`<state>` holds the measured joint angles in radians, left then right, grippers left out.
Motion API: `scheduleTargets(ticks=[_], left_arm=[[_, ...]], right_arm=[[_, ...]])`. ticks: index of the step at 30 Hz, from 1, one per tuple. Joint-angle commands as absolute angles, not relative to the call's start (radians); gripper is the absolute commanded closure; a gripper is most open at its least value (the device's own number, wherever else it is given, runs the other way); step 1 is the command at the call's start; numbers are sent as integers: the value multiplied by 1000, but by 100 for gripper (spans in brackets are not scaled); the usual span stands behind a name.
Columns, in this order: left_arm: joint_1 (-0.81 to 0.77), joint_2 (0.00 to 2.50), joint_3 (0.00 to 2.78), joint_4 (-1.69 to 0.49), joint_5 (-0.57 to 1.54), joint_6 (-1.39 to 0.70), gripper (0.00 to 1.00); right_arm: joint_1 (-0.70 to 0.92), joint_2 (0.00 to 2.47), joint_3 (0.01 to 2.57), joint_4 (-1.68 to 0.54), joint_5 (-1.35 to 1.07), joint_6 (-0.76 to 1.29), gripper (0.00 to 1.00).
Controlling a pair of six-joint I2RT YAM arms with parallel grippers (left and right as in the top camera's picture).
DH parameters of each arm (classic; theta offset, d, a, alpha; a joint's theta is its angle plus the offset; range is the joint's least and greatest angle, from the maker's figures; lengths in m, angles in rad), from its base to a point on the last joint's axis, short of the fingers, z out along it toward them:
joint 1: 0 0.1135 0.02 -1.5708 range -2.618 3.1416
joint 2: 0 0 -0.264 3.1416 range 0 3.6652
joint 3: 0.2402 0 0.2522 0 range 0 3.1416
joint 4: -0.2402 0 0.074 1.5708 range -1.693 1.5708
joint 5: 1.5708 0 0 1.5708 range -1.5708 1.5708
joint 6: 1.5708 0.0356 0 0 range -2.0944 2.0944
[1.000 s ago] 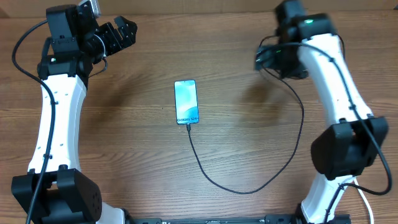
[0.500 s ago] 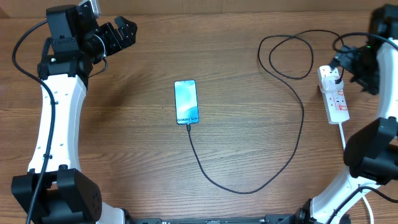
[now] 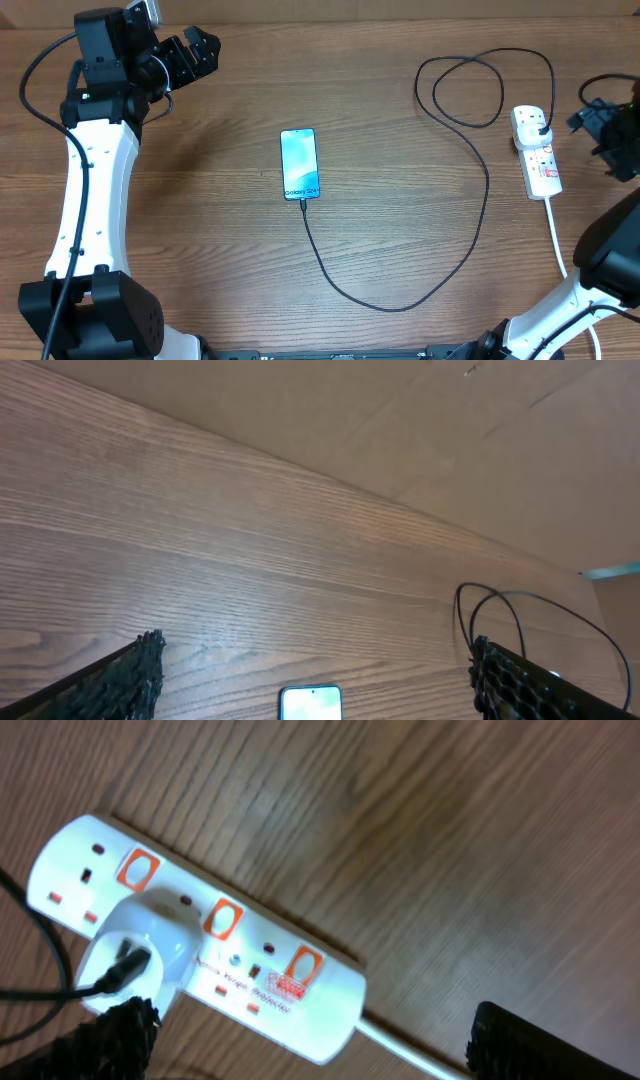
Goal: Plug charger to phone and switch on socket
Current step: 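Move the right gripper up and over to the power strip switch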
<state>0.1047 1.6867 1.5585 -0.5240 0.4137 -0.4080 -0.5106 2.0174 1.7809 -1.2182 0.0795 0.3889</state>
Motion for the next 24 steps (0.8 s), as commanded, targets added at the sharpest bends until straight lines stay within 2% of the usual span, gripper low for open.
scheduleTargets(ticks=[1,16,24], left_arm=[[104,1674,1573,-521,408,-388,1],[104,1674,1573,-521,408,-388,1],[104,1674,1573,-521,408,-388,1]], right_arm=[[-510,2011,1713,-1154,68,396,0],[-511,2011,1496,-885,89,397,0],[-511,2012,1483,-835,89,397,0]])
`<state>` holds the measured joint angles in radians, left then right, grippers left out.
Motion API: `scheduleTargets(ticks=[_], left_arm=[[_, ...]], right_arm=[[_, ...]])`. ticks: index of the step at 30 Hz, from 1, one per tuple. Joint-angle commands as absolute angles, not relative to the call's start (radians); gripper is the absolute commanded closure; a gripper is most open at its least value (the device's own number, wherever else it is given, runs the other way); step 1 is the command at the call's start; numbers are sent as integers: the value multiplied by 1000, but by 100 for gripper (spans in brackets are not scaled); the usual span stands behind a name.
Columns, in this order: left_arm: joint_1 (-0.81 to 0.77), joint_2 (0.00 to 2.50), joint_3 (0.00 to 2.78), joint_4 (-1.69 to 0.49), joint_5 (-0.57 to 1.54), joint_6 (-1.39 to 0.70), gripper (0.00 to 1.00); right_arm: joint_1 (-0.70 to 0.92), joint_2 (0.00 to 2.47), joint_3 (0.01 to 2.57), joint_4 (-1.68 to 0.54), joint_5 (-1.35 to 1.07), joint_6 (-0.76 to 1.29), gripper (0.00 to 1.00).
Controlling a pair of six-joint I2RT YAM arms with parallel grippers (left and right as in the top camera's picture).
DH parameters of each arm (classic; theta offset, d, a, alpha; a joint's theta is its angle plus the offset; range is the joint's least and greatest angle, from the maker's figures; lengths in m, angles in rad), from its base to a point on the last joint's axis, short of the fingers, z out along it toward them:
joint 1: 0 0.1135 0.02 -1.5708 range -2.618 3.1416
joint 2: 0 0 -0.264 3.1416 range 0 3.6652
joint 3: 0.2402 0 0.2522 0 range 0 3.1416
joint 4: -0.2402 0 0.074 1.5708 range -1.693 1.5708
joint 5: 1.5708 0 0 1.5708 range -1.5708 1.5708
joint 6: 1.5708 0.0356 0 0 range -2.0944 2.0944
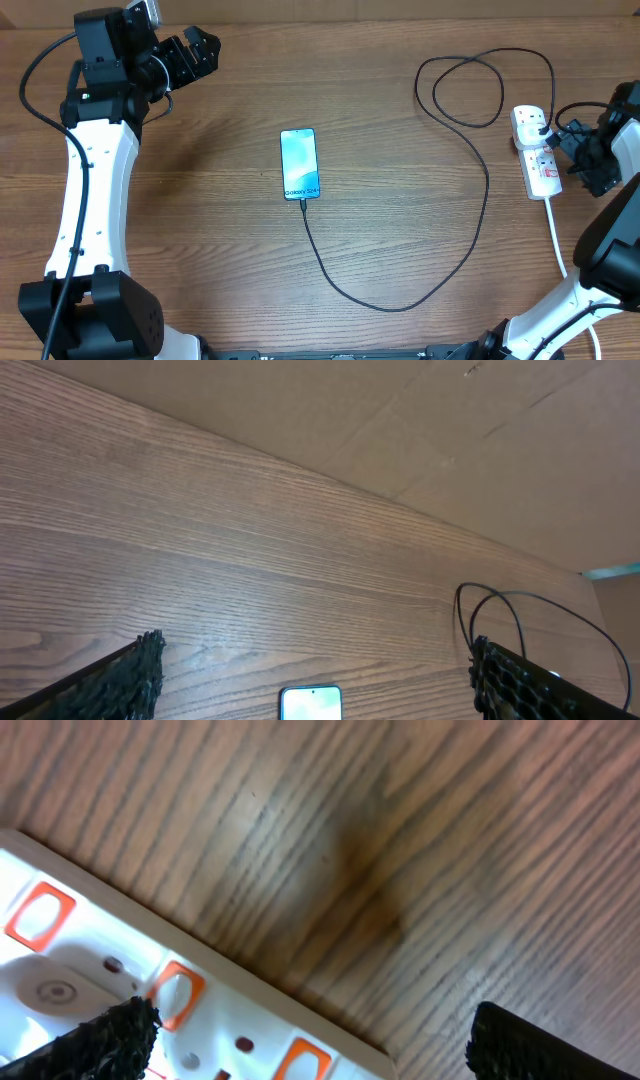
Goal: Plug charger to phone and switch on socket
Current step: 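Move the right gripper up and over to the power strip switch, then press the orange switch beside the white plug with the right gripper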
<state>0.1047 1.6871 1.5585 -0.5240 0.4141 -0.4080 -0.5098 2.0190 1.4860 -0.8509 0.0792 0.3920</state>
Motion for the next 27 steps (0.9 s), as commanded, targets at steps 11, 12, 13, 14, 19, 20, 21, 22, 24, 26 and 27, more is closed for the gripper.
scheduleTargets(ticks=[11,12,13,14,19,20,21,22,24,26,27], left_arm=[[104,1674,1573,-521,408,-388,0],[104,1674,1573,-521,408,-388,0],[104,1674,1573,-521,408,-388,0],[104,1674,1573,-521,408,-388,0],[104,1674,1573,-521,408,-388,0],[104,1674,1573,-521,408,-388,0],[104,1674,1573,-521,408,-388,0],[104,1674,1573,-521,408,-388,0],[104,1674,1573,-521,408,-389,0],[104,1674,1573,-521,408,-388,0],[104,1674,1573,-521,408,-388,0]], right_arm=[[-512,2050,1477,-800,89,397,0],[-512,2054,1477,-805,89,397,0],[-512,2060,1477,-811,89,397,0],[-512,2069,1477,-813,89,397,0],[-512,2078,1477,-800,88,397,0],[-512,2078,1477,-794,88,397,0],[-512,2078,1477,-794,84,397,0],[-512,2078,1477,-797,78,397,0],[-512,2078,1477,-818,36,396,0],[-512,2078,1477,-834,35,396,0],[-512,2078,1477,-839,35,396,0]])
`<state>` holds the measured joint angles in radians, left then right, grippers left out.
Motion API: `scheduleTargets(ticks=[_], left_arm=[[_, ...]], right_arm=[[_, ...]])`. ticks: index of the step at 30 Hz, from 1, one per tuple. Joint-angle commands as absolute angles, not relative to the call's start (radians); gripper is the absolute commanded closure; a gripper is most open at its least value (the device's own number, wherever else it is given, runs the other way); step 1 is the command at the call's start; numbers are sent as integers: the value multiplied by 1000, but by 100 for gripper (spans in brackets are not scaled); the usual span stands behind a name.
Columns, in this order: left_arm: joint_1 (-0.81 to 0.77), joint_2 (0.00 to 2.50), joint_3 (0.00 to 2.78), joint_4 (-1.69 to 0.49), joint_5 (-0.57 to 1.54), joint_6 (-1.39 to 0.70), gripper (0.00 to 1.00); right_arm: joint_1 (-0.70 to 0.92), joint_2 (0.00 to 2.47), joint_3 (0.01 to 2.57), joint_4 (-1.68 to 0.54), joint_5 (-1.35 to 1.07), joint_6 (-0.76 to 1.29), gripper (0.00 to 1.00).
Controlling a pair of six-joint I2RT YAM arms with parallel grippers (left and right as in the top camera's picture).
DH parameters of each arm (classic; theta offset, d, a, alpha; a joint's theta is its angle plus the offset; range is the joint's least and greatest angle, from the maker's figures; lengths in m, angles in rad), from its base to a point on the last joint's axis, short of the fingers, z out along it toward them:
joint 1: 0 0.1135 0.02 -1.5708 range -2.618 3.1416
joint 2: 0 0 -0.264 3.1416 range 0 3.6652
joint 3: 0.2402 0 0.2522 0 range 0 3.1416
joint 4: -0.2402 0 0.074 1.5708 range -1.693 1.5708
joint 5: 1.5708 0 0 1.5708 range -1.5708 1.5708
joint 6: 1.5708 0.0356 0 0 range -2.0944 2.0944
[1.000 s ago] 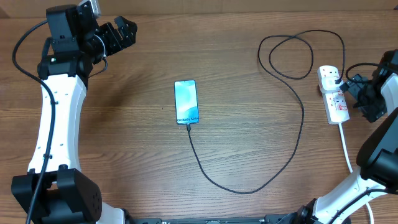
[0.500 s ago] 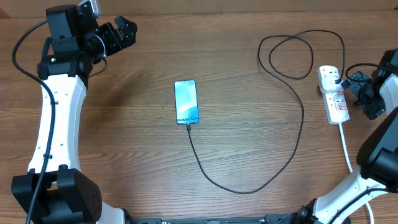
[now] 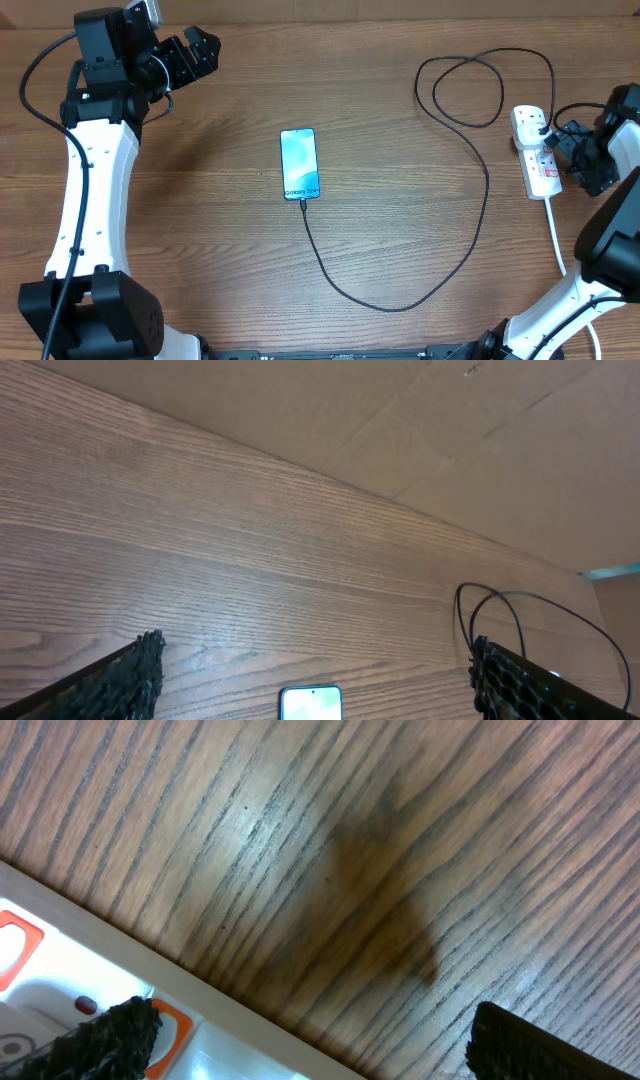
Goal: Plug charger to phone and switch on socket
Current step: 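Press the orange switch beside the white plug with the right gripper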
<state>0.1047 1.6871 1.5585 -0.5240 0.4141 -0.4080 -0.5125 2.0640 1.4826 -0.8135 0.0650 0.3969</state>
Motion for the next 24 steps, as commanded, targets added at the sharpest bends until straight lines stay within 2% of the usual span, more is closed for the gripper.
scheduleTargets(ticks=[1,24], left_arm=[[104,1674,1573,-521,408,-388,0],[104,1674,1573,-521,408,-388,0]], right_arm=[[-512,2078,1477,-845,31,396,0],[-510,2078,1477,-893,-41,339,0]])
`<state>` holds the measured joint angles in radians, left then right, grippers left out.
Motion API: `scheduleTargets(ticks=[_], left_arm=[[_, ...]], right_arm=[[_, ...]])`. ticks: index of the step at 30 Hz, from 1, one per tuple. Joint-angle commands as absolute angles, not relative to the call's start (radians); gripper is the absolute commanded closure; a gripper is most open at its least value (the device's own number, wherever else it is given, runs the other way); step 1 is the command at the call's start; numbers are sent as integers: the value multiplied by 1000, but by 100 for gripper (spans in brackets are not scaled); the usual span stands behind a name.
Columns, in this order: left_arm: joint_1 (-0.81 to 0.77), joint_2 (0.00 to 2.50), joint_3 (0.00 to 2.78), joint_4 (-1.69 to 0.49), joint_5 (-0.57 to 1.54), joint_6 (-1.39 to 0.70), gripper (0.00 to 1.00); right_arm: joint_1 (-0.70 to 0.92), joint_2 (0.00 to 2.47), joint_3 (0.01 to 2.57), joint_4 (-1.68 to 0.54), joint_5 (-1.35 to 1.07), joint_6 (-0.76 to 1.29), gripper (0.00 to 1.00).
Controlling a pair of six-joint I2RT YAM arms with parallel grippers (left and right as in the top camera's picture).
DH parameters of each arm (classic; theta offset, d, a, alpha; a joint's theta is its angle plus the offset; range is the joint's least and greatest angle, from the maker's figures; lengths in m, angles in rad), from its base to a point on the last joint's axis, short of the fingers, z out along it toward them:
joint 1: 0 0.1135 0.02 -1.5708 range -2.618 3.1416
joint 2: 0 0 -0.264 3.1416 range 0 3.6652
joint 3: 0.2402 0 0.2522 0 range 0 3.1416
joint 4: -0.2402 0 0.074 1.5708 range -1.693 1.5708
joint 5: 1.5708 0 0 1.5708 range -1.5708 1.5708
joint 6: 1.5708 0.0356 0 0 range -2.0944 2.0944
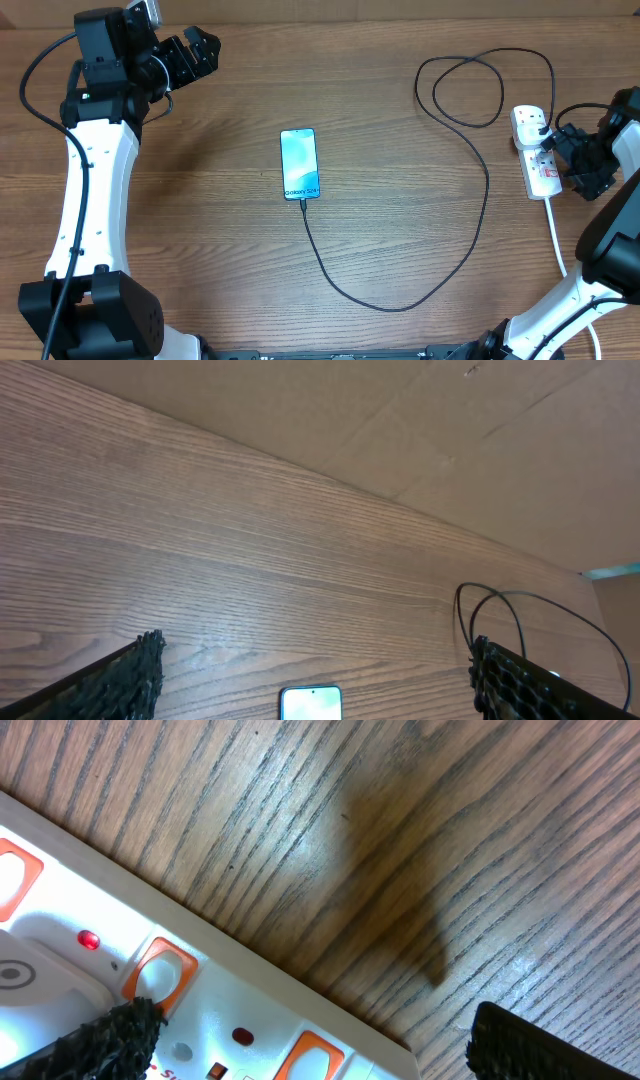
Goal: Plug charger to phone and switch on socket
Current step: 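Press the orange switch beside the white plug with the right gripper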
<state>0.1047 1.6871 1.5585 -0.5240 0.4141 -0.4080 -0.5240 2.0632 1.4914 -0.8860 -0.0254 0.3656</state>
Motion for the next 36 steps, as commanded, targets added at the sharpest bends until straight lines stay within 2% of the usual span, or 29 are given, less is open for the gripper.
scheduleTargets(ticks=[1,9,12,18,36], left_arm=[[104,1674,1573,-521,408,-388,0],[104,1674,1573,-521,408,-388,0],[104,1674,1573,-521,408,-388,1],[104,1674,1573,-521,408,-388,0],[104,1674,1573,-521,408,-388,0]], right_arm=[[-510,2078,1477,-894,-37,338,0],[-551,2064,1652,-1132,31,323,0],[-538,2051,1657,-1133,-45,205,0],[-479,2052,1656,-1112,-54,102,0],[-472,2052,1656,-1024,-39,103,0]])
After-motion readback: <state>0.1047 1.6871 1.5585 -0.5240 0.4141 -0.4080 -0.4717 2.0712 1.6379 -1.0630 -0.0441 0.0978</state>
